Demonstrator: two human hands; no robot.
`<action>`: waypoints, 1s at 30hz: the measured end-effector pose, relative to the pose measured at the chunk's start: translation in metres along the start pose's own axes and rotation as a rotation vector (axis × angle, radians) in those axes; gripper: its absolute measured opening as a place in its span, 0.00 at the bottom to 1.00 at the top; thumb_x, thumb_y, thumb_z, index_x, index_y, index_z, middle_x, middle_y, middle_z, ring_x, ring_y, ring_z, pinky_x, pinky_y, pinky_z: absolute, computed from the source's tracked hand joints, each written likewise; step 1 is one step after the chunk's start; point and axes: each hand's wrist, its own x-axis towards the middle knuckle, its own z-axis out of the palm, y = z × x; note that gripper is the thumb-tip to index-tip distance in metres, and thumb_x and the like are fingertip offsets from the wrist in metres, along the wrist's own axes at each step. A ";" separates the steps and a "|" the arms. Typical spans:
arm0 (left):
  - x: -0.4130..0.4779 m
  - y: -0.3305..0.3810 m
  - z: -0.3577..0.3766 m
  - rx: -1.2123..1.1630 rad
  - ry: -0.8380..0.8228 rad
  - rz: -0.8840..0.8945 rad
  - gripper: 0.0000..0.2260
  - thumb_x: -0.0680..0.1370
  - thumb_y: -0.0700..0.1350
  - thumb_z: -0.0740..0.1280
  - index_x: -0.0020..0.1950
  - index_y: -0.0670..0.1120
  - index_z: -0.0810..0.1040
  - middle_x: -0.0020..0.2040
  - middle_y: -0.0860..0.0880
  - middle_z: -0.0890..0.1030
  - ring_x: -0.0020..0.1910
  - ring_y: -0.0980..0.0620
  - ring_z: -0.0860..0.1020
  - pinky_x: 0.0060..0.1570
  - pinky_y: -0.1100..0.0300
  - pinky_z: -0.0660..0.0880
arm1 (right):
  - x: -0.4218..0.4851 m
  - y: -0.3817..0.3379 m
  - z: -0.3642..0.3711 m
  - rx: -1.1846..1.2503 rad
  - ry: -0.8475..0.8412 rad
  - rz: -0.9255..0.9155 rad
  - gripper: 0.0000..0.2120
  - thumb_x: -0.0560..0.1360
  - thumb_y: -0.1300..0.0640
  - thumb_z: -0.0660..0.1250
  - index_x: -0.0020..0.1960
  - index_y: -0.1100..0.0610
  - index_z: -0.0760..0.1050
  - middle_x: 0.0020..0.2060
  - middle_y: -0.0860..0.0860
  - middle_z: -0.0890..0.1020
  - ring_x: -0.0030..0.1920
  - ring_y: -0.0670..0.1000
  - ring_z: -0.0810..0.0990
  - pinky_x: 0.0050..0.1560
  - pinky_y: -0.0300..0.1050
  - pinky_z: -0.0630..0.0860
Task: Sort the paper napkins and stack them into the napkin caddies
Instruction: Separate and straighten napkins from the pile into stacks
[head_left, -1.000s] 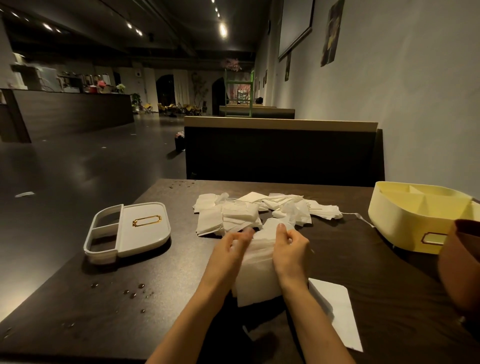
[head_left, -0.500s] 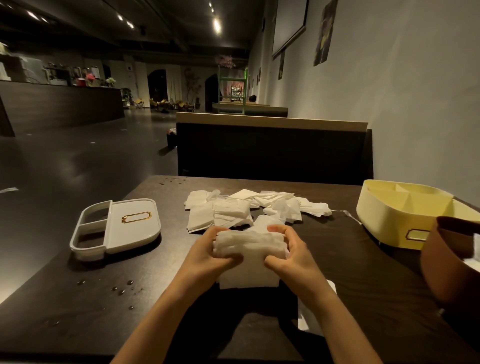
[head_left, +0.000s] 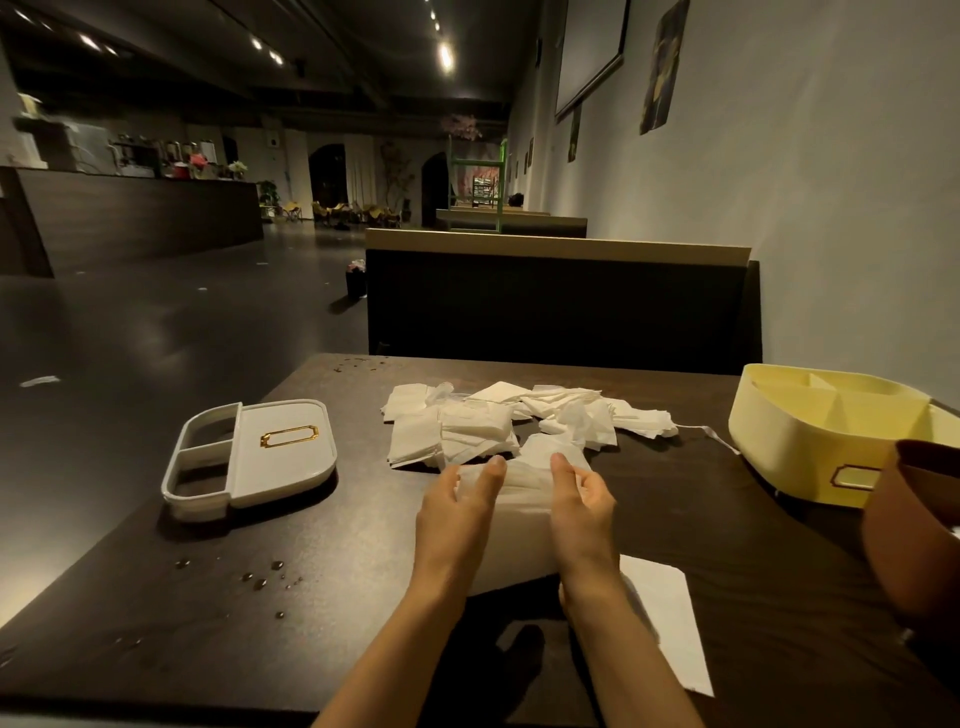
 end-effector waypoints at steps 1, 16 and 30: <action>0.000 0.000 0.001 0.013 0.023 -0.005 0.12 0.77 0.57 0.64 0.51 0.51 0.79 0.48 0.51 0.81 0.48 0.52 0.79 0.46 0.56 0.78 | 0.002 0.001 0.000 -0.026 0.029 -0.018 0.12 0.76 0.42 0.62 0.40 0.49 0.71 0.46 0.53 0.81 0.49 0.54 0.79 0.53 0.55 0.77; 0.004 0.000 -0.017 0.140 -0.245 0.038 0.17 0.74 0.62 0.59 0.49 0.51 0.78 0.48 0.53 0.81 0.49 0.55 0.79 0.50 0.57 0.77 | 0.020 0.002 0.002 -0.267 0.127 -0.231 0.20 0.81 0.51 0.56 0.32 0.55 0.68 0.28 0.48 0.72 0.31 0.45 0.70 0.28 0.35 0.63; 0.025 0.026 -0.016 -0.088 -0.497 -0.149 0.06 0.73 0.39 0.70 0.49 0.45 0.80 0.41 0.48 0.86 0.41 0.51 0.84 0.46 0.52 0.81 | 0.037 -0.039 -0.067 -0.090 -0.502 0.127 0.20 0.70 0.48 0.72 0.53 0.62 0.76 0.48 0.56 0.81 0.47 0.56 0.79 0.42 0.48 0.77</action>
